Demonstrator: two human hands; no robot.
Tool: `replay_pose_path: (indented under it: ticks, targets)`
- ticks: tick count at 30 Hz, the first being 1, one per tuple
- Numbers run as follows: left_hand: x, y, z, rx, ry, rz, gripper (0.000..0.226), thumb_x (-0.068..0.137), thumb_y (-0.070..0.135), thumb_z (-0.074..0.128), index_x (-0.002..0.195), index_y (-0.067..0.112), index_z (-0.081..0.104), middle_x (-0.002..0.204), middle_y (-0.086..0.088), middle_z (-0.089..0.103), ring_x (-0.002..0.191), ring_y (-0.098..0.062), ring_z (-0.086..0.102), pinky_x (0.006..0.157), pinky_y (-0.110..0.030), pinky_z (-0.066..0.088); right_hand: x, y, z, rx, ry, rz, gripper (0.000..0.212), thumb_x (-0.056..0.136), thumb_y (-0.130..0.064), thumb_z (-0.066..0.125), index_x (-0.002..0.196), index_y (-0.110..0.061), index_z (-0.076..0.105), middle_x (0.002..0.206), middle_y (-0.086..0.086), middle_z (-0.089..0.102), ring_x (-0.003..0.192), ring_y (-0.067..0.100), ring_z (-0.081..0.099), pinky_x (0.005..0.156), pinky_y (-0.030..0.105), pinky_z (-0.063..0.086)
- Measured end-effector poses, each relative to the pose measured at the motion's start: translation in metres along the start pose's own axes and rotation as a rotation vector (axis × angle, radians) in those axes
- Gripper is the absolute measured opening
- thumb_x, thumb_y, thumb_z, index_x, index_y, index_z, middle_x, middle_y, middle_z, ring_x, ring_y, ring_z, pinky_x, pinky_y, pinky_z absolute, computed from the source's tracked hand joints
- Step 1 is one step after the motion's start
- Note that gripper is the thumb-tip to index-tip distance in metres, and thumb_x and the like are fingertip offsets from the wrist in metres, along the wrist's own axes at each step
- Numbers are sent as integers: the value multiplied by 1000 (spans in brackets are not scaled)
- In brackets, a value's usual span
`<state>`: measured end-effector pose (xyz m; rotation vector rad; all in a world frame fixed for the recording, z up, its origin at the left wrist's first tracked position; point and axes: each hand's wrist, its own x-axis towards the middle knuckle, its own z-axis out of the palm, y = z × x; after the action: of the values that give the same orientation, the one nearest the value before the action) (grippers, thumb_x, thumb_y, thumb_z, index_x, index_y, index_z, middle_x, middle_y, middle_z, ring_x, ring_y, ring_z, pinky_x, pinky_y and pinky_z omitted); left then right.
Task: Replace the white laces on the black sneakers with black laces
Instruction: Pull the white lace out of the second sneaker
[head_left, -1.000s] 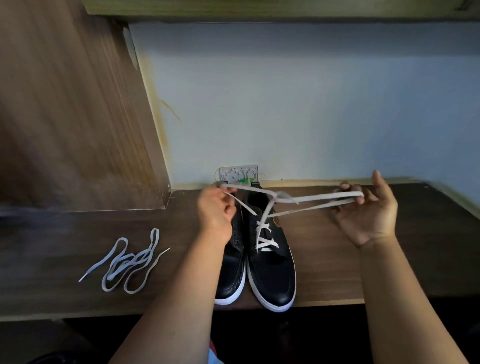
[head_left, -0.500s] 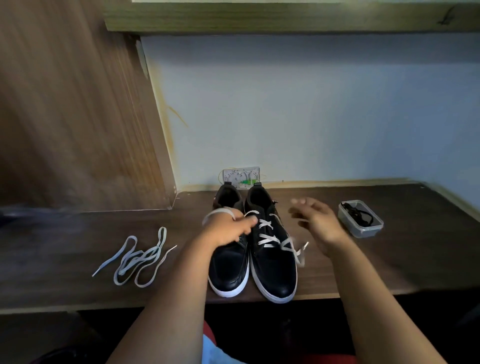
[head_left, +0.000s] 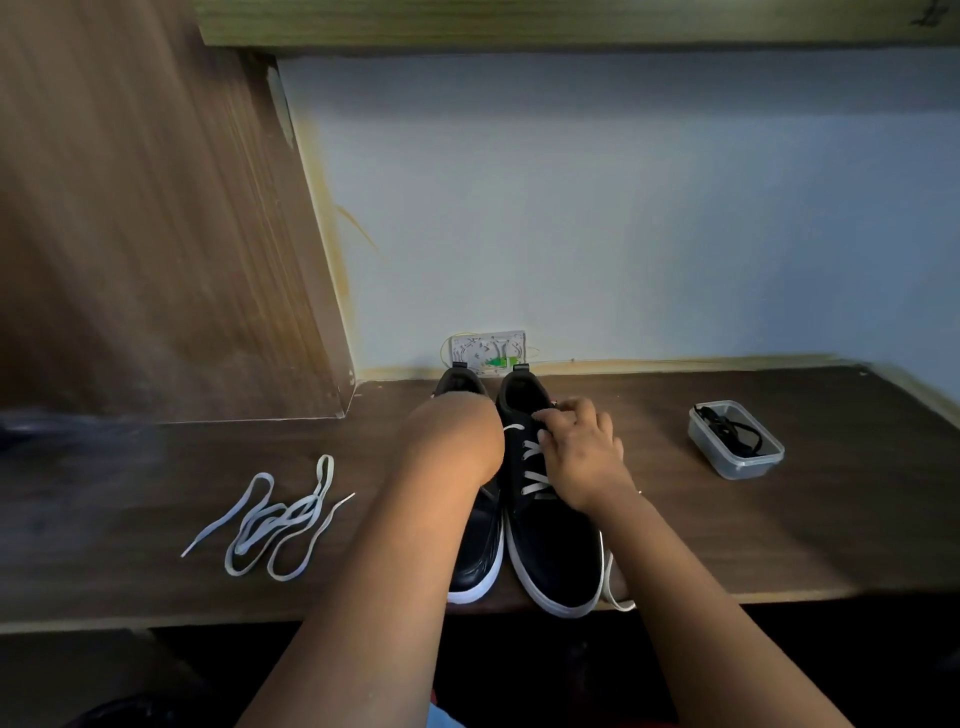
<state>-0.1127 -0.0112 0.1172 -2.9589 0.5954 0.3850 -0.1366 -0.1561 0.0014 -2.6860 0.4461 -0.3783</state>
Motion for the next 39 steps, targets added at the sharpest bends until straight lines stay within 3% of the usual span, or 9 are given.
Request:
replay_pose_path:
  ticks: [2,4,10,15,20,26,32,36,39]
  targets:
    - [4,-4,7,-82,180,-1,5,93,13,52,88,12,54,82,-5,52,76,-24,50,65,-30,39,3,0,-1,32,-4,13,30,99,-33,40,126,-30,50,132,2,38,120,27,32,97,45,34]
    - [17,-2,20,-253,260,6,26,94,31,54,77,13,47,87,-6,60,76,-26,52,62,-31,37,5,1,-1,81,-4,17,26,99,-31,41,122,-28,52,129,1,41,118,26,32,95,43,33]
    - [65,30,55,-296,533,11,55,96,57,35,103,11,63,104,-9,62,103,-29,51,80,-38,39,4,4,3,112,45,7,23,97,-34,44,114,-23,53,120,1,48,114,27,36,86,40,36]
    - [84,32,60,-253,360,-83,47,83,60,43,84,18,63,94,-2,64,98,-24,53,90,-43,33,4,11,7,209,163,-1,14,93,-29,51,104,-23,57,106,-4,55,102,22,45,79,38,41]
    - [88,18,62,-379,318,63,31,88,33,41,62,16,46,69,0,51,76,-25,52,85,-40,34,6,11,13,291,236,38,8,81,-16,58,88,-19,59,92,-6,59,94,23,50,78,37,42]
    - [91,-3,71,-577,205,160,33,94,30,39,68,17,54,82,0,64,89,-23,53,87,-39,37,8,11,0,212,103,233,37,84,-20,55,120,-28,60,127,0,50,118,26,38,98,41,37]
    - [88,0,77,-910,80,178,35,88,29,49,78,0,65,55,0,45,58,-20,40,64,-34,30,6,-4,-4,64,-52,60,38,88,-11,45,113,-29,67,142,-10,38,128,22,22,96,39,25]
    - [88,-1,78,-936,66,193,36,85,32,50,71,2,64,55,-3,58,60,-19,44,64,-33,33,7,1,-8,453,-29,170,41,81,4,43,66,-25,67,109,-15,58,119,20,40,97,35,33]
    - [91,-2,80,-950,55,181,35,87,32,50,69,6,64,55,3,61,60,-19,46,64,-32,34,4,12,-32,1205,-52,295,33,67,9,42,51,-14,60,90,-3,69,101,27,59,82,34,47]
